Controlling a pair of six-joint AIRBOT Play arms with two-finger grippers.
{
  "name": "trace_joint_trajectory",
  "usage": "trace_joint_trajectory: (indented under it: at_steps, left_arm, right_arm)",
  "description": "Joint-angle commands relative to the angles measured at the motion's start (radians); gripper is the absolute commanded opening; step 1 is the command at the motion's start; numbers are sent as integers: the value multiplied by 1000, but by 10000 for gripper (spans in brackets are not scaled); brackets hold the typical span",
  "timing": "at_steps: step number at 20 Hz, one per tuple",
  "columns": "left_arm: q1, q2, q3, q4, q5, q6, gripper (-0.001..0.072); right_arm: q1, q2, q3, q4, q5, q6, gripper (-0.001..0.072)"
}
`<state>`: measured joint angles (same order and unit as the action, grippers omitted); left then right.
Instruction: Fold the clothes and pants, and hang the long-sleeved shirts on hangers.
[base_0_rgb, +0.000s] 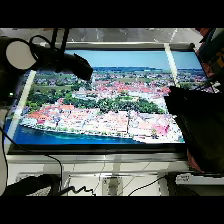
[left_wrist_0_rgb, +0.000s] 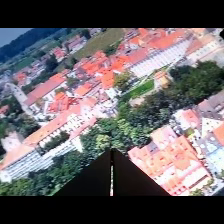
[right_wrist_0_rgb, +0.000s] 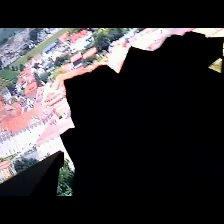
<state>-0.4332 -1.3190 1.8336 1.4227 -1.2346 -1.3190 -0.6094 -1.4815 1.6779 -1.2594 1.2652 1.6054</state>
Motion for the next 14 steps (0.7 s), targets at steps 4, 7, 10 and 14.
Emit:
trace_joint_trajectory:
  at_steps: [4,7,10,14]
  left_arm:
    - [169,-19,-1,263,-1,-71,8]
    - [290,-37,-1,259,-6,-126,8]
    - [344,-48,-1,260,-9,-186,8]
    - [350,-62,-1,260,-8,-185,8]
  right_arm:
    - [-104,34,43,14,260,-62,455]
    - [32,34,43,96,198,-84,86]
    - [286,34,43,89,60,-169,19]
    - [622,34,43,-23,-216,-187,20]
